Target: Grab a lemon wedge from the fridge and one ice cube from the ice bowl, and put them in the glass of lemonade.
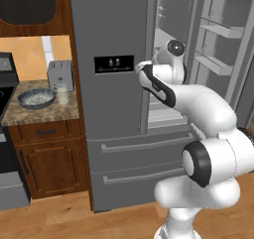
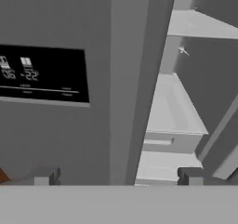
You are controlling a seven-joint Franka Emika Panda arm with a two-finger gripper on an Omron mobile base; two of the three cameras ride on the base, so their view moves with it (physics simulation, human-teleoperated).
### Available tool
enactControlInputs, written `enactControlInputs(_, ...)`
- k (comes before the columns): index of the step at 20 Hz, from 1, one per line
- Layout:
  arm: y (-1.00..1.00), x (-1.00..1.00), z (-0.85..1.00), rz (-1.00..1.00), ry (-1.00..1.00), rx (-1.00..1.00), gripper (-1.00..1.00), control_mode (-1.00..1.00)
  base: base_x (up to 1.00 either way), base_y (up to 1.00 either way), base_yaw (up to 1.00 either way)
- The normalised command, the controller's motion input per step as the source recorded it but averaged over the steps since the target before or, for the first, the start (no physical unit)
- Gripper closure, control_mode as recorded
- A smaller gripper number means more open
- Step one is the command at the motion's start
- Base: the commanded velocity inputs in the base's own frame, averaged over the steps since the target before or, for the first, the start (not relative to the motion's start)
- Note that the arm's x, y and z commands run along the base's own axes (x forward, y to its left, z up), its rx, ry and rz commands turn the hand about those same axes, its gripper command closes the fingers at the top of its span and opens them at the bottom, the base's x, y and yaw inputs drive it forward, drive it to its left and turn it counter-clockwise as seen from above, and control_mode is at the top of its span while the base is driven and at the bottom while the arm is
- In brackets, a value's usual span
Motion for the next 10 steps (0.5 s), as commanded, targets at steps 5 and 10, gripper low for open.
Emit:
enactControlInputs(5,0.00,0.75,-0.04,0.00,0.00,0.00,-1.00,-1.00,0.00,0.00,0.00)
enactControlInputs(10,0.00,0.72,-0.10,0.00,0.00,0.00,-1.00,-1.00,0.00,0.00,0.00)
